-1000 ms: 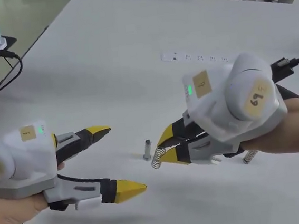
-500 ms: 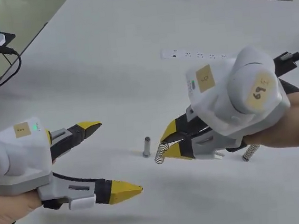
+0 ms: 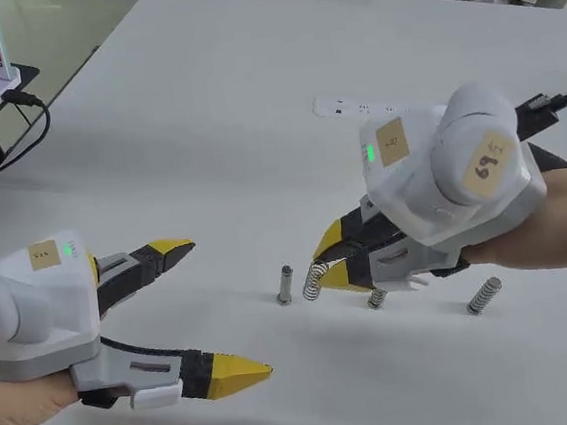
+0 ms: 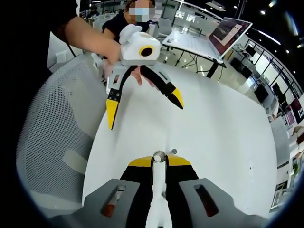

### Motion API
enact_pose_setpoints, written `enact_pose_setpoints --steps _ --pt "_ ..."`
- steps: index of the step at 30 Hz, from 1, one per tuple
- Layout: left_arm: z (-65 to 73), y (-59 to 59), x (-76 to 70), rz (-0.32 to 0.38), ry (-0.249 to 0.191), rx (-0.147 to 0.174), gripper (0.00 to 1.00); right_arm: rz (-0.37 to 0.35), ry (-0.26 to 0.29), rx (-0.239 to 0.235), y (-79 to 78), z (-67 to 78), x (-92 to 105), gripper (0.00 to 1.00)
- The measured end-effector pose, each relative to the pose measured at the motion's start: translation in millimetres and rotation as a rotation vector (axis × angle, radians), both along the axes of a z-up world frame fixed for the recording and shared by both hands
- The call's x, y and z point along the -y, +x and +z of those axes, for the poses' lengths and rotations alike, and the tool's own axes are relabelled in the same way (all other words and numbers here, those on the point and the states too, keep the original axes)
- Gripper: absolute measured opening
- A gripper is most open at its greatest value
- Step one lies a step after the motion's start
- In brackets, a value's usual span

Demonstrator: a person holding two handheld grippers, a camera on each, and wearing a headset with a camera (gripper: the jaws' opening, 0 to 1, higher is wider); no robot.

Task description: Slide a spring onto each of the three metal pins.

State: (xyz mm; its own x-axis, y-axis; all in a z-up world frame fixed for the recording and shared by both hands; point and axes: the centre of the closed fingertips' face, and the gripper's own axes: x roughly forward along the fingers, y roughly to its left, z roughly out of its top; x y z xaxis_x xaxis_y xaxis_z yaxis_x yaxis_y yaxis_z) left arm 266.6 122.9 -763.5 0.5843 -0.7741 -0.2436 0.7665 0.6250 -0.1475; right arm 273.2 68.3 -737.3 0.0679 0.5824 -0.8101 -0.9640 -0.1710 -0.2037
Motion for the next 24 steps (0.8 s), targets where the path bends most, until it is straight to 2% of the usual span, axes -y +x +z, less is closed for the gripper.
enact_pose_setpoints --steps 17,24 --pt "1.1 0.3 -3.2 0.013 -0.007 0.0 0.98 0.002 0.004 0.025 18.8 5.2 -9.9 0.05" --pt "0.5 -0.1 -3.2 0.014 -0.009 -0.001 0.98 -0.002 0.004 0.031 25.7 2.0 -14.3 0.05"
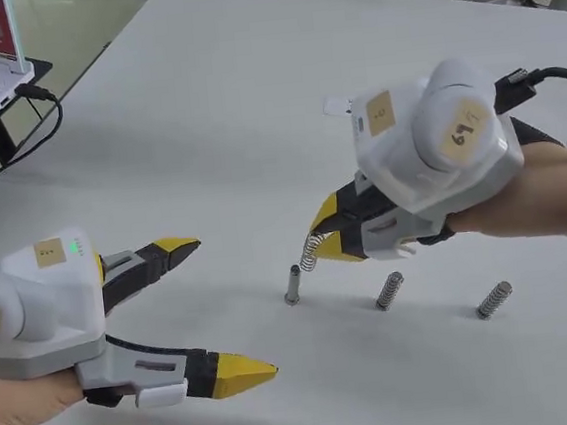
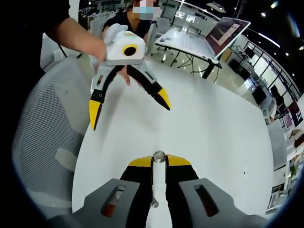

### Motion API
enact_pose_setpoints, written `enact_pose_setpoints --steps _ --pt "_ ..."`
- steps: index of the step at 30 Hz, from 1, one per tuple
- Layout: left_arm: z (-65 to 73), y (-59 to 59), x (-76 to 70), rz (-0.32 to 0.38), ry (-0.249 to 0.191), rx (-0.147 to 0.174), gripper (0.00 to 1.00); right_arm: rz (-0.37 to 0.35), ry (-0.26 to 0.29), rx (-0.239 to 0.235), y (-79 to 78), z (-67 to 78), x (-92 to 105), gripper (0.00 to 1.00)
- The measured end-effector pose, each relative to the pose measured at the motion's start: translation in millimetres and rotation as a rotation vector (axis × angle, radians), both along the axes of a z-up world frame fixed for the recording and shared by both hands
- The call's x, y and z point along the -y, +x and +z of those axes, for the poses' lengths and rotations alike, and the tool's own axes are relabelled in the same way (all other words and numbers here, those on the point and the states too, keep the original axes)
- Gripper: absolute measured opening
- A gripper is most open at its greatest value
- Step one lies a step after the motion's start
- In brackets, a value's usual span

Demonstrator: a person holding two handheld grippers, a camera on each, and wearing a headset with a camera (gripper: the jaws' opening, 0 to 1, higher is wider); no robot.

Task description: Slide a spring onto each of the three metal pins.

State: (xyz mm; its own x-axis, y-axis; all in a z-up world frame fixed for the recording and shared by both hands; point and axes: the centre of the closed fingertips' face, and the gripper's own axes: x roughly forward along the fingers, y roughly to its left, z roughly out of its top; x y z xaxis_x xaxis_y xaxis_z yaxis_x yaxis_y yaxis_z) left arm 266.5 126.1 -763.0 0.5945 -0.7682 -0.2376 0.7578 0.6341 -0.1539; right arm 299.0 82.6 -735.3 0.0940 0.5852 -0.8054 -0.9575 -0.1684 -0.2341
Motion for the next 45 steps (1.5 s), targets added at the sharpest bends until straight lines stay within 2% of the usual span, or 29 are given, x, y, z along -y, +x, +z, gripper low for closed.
enact_pose_setpoints --steps 17,45 --pt "-1.1 -1.1 -4.8 0.012 -0.004 -0.002 0.98 -0.01 -0.012 -0.009 8.0 -11.4 -8.2 0.05" --pt "-5.2 -3.6 -8.8 0.022 -0.009 -0.017 0.98 -0.007 -0.032 -0.033 8.7 -22.3 -10.1 0.06"
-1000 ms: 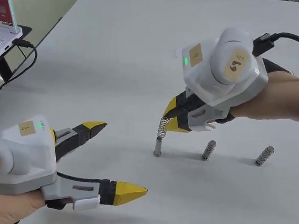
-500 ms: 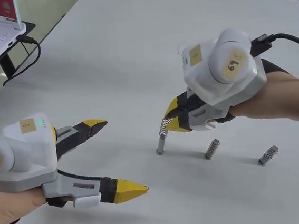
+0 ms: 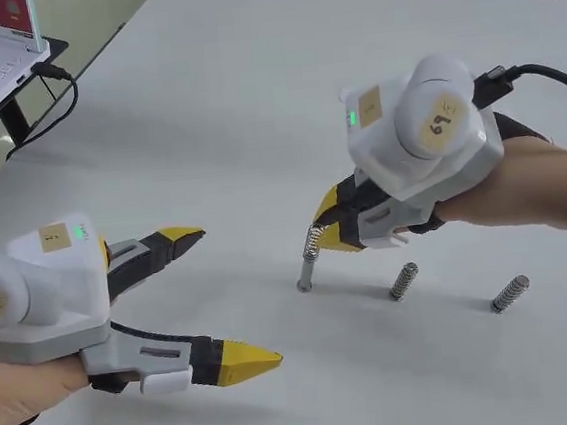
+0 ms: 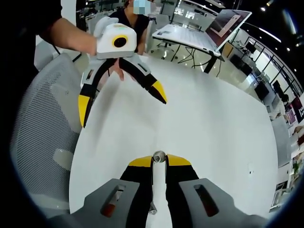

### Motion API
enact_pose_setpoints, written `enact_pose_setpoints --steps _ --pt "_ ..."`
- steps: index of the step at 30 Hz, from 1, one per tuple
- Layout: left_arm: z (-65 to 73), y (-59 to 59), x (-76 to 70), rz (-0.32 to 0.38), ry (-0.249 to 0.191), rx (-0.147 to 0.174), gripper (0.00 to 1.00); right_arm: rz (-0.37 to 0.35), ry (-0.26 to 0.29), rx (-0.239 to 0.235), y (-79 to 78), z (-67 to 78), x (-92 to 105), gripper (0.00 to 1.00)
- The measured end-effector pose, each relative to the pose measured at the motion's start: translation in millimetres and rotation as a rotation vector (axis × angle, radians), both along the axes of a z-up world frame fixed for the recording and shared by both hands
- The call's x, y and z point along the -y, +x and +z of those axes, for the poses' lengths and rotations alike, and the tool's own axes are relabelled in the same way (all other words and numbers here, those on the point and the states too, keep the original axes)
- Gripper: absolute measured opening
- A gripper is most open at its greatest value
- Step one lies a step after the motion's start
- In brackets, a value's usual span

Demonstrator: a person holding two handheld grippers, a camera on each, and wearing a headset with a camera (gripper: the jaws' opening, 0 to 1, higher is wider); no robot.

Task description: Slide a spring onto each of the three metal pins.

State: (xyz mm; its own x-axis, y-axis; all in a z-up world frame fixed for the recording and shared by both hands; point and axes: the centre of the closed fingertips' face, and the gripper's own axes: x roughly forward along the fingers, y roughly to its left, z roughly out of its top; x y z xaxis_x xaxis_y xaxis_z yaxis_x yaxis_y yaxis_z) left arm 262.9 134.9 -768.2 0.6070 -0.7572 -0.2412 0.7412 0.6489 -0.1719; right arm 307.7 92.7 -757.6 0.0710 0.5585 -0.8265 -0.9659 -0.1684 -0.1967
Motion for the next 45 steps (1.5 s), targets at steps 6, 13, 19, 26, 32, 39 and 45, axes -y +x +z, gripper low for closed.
enact_pose_setpoints --steps 6,13,19,26,32,39,45 --pt "0.2 1.0 -1.3 0.002 -0.002 -0.001 0.98 -0.005 -0.006 -0.005 1.5 -3.0 1.5 0.06" --pt "-1.3 1.8 -1.9 0.002 0.001 -0.004 0.98 0.002 -0.011 -0.005 2.2 -5.6 0.5 0.06" --pt "-0.8 3.3 -2.5 0.002 0.0 -0.003 0.98 0.0 -0.017 -0.013 2.9 -9.4 0.0 0.06" --pt "-0.5 3.8 -2.7 0.005 0.0 -0.003 0.98 0.003 -0.028 -0.021 3.4 -14.9 0.5 0.06" --pt "-1.7 2.2 -3.4 0.007 0.0 -0.005 0.98 0.004 -0.036 -0.019 3.9 -23.0 -0.5 0.06" --pt "-3.1 0.7 -6.3 0.013 0.003 -0.009 0.98 -0.007 -0.048 -0.027 5.7 -33.3 -1.0 0.06" --pt "-3.8 -0.7 -6.7 0.016 0.001 -0.012 0.98 -0.019 -0.054 -0.04 7.8 -41.5 -1.3 0.06"
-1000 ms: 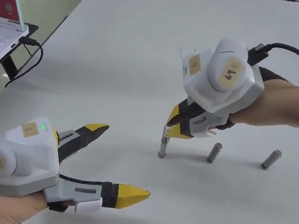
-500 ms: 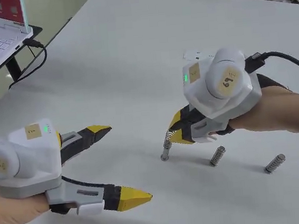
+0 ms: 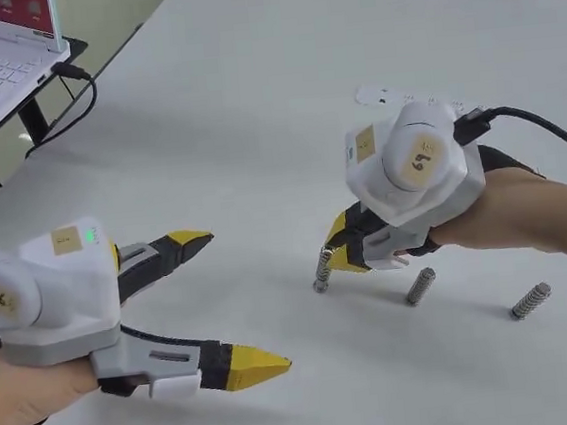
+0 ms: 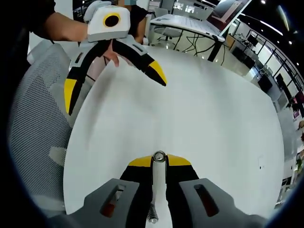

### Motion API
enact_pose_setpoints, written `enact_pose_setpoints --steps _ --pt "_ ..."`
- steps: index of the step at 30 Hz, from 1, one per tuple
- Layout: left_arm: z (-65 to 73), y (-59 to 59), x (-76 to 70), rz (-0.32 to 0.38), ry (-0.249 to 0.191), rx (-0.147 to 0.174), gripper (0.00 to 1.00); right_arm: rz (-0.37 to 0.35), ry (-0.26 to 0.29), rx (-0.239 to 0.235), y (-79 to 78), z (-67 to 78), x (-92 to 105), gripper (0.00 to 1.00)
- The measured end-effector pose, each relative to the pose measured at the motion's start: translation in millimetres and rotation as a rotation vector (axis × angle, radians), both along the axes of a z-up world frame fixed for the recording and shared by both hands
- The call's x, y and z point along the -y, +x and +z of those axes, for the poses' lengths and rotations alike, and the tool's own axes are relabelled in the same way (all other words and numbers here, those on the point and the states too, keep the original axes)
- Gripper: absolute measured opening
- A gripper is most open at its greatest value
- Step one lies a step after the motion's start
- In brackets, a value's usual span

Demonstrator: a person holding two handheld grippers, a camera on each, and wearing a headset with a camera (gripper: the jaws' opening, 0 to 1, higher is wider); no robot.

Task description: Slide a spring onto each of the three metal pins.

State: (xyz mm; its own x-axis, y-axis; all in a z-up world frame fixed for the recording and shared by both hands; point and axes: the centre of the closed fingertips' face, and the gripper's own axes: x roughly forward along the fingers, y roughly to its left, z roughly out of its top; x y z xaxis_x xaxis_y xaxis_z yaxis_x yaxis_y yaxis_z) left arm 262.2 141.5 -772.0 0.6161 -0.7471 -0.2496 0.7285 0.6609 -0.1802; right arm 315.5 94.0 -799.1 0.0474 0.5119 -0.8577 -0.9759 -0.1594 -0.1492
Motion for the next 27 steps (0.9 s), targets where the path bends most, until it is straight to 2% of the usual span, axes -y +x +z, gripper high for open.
enact_pose_setpoints --steps 11,18,27 --pt "-0.7 -0.5 3.7 -0.005 -0.001 -0.003 0.98 -0.021 -0.014 -0.02 1.7 -11.5 2.4 0.06" --pt "-0.5 -0.3 2.3 -0.003 0.0 -0.002 0.98 -0.023 -0.017 -0.015 1.5 -16.2 2.4 0.06" --pt "-1.3 -0.5 2.9 -0.007 0.001 -0.002 0.98 -0.03 -0.009 -0.022 1.1 -16.5 1.4 0.06"
